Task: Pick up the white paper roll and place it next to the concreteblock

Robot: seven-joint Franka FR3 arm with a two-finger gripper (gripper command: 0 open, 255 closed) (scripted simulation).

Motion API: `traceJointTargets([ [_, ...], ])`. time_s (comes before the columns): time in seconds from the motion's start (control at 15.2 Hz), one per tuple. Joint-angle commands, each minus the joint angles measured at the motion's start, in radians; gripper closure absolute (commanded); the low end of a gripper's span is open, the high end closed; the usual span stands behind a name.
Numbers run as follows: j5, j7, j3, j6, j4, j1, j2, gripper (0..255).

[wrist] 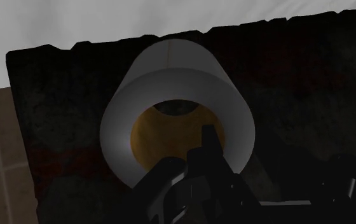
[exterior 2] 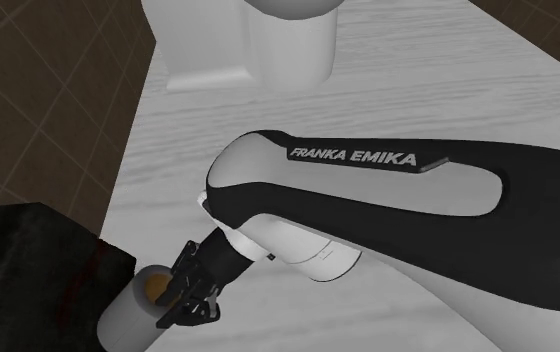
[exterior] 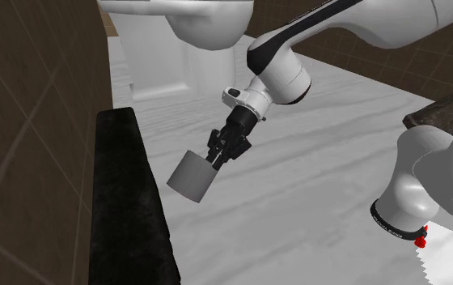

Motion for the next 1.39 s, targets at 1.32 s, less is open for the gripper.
traceJointTargets([
  [1.32,0.150,-0.244,-0.003,0.012,-0.008,0.004,0.206,255],
])
